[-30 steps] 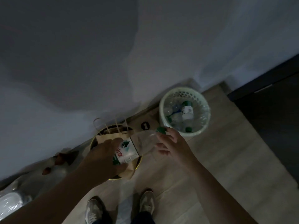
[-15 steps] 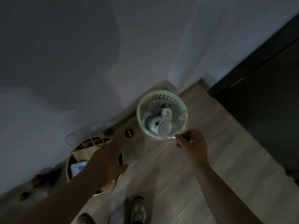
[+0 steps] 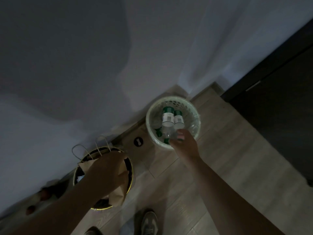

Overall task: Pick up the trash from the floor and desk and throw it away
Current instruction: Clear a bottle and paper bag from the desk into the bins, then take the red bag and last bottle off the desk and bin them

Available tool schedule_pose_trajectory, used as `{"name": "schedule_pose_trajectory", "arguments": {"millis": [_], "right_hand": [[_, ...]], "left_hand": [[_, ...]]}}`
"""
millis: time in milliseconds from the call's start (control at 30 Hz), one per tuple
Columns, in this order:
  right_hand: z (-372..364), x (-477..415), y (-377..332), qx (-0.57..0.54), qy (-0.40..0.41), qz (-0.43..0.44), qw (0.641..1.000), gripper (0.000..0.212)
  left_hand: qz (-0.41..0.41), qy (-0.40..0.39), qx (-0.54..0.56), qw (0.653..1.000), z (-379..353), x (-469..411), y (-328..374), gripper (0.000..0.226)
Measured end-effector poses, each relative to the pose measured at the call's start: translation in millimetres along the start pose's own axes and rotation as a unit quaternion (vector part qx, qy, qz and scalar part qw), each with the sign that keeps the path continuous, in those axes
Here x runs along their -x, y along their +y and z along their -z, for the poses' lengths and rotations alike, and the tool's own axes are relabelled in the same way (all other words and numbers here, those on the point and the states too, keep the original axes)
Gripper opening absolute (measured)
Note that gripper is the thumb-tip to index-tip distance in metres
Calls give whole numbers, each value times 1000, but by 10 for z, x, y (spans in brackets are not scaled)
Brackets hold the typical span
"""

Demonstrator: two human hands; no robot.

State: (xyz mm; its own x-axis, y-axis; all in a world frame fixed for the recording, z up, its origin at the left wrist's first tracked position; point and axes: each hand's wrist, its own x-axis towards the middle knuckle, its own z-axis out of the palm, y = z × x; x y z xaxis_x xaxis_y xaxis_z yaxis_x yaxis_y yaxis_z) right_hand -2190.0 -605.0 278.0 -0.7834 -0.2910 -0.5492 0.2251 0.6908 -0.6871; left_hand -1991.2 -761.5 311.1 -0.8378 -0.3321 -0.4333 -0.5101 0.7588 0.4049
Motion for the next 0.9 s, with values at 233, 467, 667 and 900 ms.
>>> {"name": "schedule_pose_trajectory", "arguments": {"millis": [233, 467, 667, 900], "right_hand": [[122, 329, -161, 42, -47, 21, 998, 29], [453, 869, -665, 230, -102, 158, 955, 31], [817, 1558, -1589, 293, -65, 232, 925, 40], [1446, 2758, -2922, 308, 39, 338, 888, 46]], "left_hand": [[4, 9, -10, 1000, 289, 73, 13, 47], [-14, 28, -3, 1000, 799, 297, 151, 64], [-70, 51, -31, 996, 1799, 672, 425, 44], [-167, 188, -46, 967, 3478, 1483, 874, 52]]}}
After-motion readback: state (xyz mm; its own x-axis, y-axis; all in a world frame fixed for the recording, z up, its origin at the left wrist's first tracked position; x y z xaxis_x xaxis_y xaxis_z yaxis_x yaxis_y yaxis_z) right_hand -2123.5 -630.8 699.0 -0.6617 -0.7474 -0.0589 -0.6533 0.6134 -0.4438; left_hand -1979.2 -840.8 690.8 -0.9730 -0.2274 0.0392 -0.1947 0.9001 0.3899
